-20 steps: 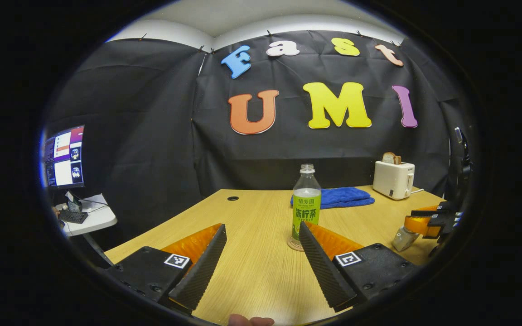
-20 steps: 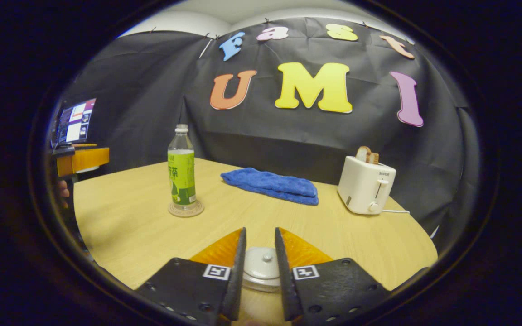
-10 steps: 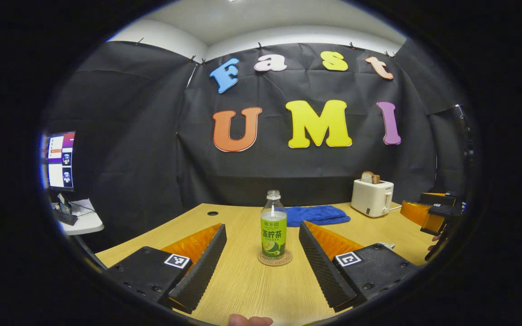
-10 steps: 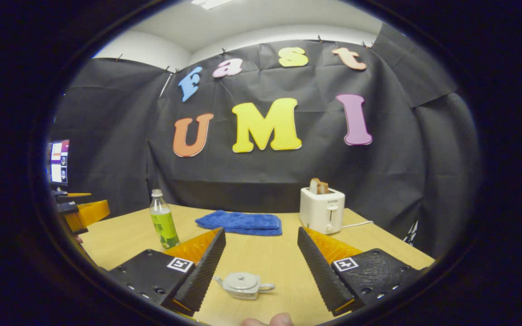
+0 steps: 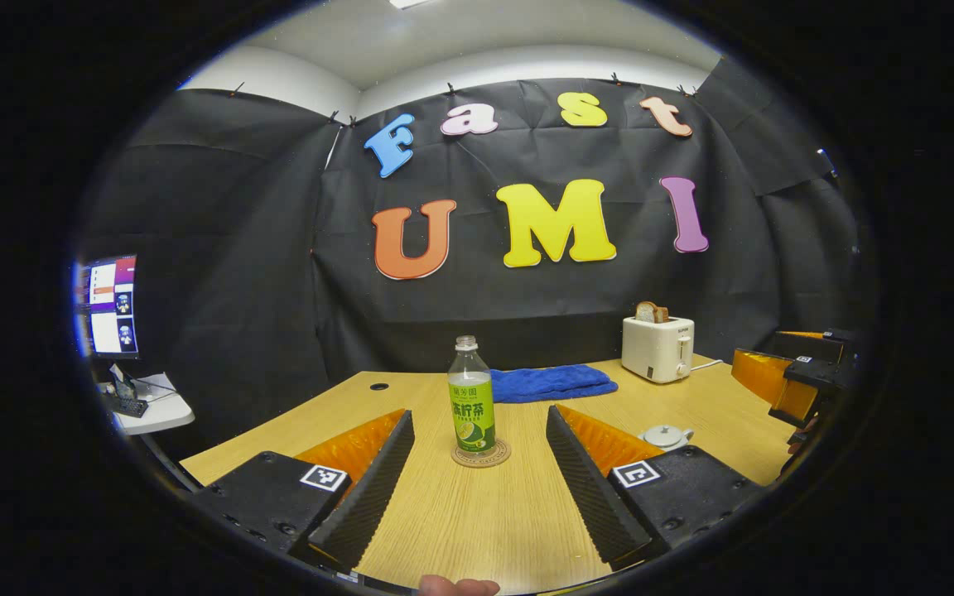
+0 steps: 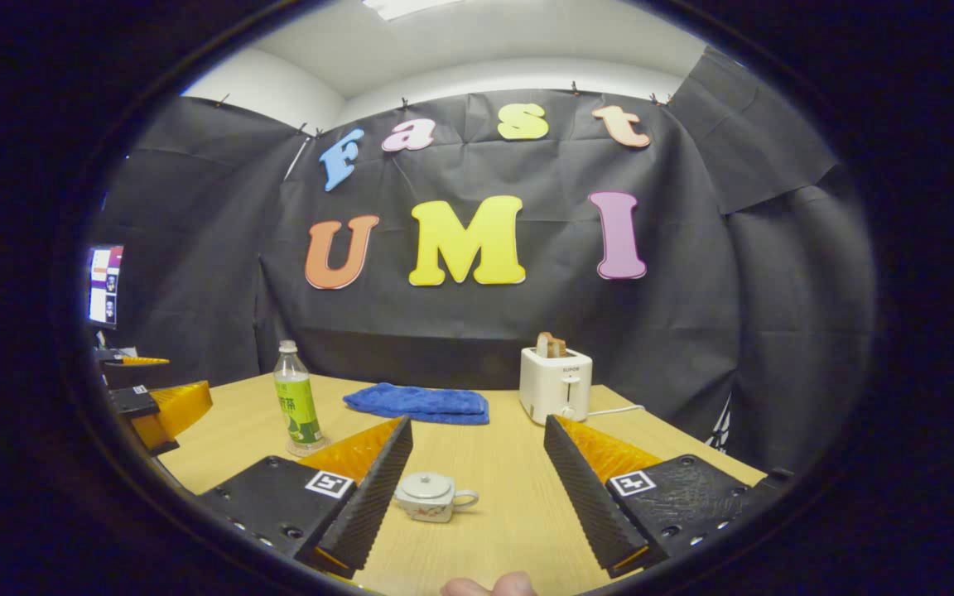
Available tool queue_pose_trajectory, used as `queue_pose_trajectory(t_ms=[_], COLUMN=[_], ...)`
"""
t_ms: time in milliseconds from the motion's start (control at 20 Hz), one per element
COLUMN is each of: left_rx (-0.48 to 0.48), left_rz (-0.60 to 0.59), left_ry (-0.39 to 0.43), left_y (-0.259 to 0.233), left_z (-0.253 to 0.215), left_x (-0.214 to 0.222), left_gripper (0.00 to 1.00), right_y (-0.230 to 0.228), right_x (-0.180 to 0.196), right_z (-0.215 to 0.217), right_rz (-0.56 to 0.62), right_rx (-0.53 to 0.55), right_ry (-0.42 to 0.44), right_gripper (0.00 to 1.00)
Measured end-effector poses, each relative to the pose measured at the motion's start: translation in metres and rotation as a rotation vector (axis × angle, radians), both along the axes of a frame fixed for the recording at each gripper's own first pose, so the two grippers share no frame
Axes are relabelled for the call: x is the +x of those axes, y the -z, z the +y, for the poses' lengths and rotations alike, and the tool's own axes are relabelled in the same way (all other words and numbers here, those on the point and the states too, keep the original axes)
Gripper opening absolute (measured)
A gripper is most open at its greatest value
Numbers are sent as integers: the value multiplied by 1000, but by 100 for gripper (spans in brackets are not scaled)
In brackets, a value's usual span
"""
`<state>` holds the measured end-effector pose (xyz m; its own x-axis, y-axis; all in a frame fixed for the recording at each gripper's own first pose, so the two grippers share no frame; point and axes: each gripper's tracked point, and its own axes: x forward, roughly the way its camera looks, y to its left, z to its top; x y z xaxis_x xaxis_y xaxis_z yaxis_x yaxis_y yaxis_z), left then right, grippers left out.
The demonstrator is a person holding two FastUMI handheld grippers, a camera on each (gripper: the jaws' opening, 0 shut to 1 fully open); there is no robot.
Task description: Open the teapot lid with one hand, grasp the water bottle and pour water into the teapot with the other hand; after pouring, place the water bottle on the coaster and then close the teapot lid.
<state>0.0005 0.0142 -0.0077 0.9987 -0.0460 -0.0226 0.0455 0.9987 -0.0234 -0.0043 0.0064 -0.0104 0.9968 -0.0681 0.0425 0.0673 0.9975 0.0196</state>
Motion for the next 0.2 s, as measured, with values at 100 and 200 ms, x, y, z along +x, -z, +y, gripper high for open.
queue_pose_trajectory(t_ms=[100,200], left_rx=[-2,-4], left_rz=[-2,-9], left_ry=[2,-1], left_y=[-2,-6], left_z=[-2,-3], left_x=[0,1], left_gripper=[100,100], right_y=[-2,-2], right_x=[-2,-2], right_z=[-3,-5], right_rz=[-8,-8], right_rx=[2,-2], right_ry=[4,6], right_gripper=[93,96])
